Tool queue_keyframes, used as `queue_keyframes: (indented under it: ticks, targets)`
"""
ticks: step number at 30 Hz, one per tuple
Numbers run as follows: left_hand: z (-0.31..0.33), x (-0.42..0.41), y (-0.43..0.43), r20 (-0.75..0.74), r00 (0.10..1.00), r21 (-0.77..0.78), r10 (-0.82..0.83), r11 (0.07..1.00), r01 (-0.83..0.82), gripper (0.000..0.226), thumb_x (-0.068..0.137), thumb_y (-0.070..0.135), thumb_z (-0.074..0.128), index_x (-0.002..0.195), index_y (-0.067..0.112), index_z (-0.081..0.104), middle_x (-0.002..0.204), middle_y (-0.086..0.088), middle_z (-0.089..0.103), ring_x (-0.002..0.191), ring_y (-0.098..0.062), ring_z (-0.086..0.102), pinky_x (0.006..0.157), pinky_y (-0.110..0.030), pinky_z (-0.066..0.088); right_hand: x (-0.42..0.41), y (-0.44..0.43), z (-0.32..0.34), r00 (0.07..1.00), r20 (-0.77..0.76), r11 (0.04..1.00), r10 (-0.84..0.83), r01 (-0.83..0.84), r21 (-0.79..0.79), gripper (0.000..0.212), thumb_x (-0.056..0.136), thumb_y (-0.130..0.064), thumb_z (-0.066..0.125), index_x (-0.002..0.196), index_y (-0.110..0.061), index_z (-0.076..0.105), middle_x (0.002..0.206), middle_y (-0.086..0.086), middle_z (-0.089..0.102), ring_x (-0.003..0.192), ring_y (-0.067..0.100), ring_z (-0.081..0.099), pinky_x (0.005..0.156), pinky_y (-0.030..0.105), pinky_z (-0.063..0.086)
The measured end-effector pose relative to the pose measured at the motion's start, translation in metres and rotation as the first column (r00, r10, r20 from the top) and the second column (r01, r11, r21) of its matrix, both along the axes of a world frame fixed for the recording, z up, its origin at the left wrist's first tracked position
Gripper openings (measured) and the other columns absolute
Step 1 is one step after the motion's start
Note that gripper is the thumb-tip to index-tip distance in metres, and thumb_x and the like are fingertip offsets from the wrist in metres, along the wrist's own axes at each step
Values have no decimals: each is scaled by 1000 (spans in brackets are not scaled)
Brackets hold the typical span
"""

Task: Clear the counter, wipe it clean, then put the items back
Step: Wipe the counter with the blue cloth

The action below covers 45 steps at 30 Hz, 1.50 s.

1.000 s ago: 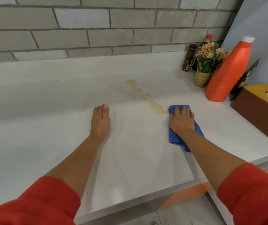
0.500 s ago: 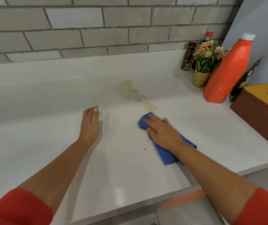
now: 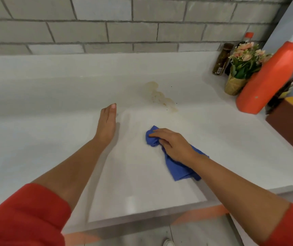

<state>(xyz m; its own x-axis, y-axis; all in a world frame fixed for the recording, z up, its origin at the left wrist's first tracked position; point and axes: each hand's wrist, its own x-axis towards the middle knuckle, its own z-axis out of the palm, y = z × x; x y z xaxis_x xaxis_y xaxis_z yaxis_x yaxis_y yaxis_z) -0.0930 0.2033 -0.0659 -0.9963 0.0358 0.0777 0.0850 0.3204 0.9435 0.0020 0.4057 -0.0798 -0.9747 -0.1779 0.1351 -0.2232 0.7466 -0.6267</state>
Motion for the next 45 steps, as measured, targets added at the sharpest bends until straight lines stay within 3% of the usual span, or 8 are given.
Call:
queue_keyframes:
  ticks: [4, 9, 17, 24, 30, 33, 39, 45]
  targets:
    - [5, 0, -11, -30, 999, 25, -19, 999, 20, 51, 100, 44, 23, 139, 17, 41, 140, 3, 41, 129, -7, 37, 103, -19, 22, 13, 52, 31, 992, -23, 989, -126, 124, -84, 41, 93, 1, 49, 132, -11, 51, 124, -6, 52, 115, 4, 48, 93, -1, 29]
    - [6, 13, -19, -20, 999, 48, -32, 998, 33, 51, 100, 45, 23, 139, 18, 41, 139, 5, 41, 129, -8, 37, 103, -20, 22, 18, 94, 14, 930, 36, 916, -367, 354, 191, 49, 94, -2, 47, 142, -11, 38, 144, 10, 43, 132, 27, 41, 105, 19, 25]
    - [10, 39, -26, 10, 995, 43, -103, 994, 103, 49, 99, 46, 24, 138, 20, 40, 138, 5, 41, 122, -4, 38, 101, -20, 23, 51, 8, 0, 935, 14, 847, -354, 314, 429, 56, 98, -4, 37, 149, -18, 19, 158, 5, 14, 144, 20, 21, 113, 23, 19]
    - [20, 60, -42, 8, 990, 31, -138, 990, 137, 48, 100, 44, 24, 138, 19, 40, 138, 3, 41, 113, 0, 35, 98, -19, 23, 103, -99, -9, 987, 1, 951, -159, 153, 268, 55, 93, -23, 18, 148, -21, 21, 158, 2, 14, 146, 15, 14, 108, 10, -2]
    - [27, 71, -54, -11, 990, 13, -144, 989, 144, 45, 101, 42, 24, 135, 20, 42, 137, 2, 41, 113, -2, 36, 97, -19, 23, 135, -125, 8, 990, 69, 990, 127, -123, -65, 43, 87, -5, 38, 123, -8, 61, 120, 7, 63, 113, 17, 57, 98, 4, 31]
    - [30, 72, -60, -13, 990, 22, -141, 990, 141, 46, 100, 43, 24, 137, 20, 41, 138, 4, 41, 115, -3, 37, 98, -19, 23, 109, -83, 34, 999, 43, 985, -34, 40, -167, 39, 91, 4, 50, 126, -12, 57, 123, 0, 59, 115, 8, 52, 102, 10, 34]
    - [22, 77, -71, 1, 989, 36, -148, 988, 147, 48, 99, 46, 24, 137, 22, 40, 137, 7, 42, 113, 0, 38, 97, -20, 23, 35, 8, 25, 832, 3, 830, -555, 554, 70, 43, 96, -5, 43, 139, -7, 42, 141, 14, 46, 129, 31, 43, 104, 24, 29]
    - [18, 73, -84, 8, 994, 26, -106, 994, 106, 49, 99, 46, 24, 138, 22, 40, 139, 6, 41, 115, -2, 38, 98, -21, 24, 6, -29, 2, 870, 46, 826, -491, 448, 341, 53, 96, -3, 37, 148, -12, 25, 152, 14, 27, 132, 34, 38, 108, 34, 28]
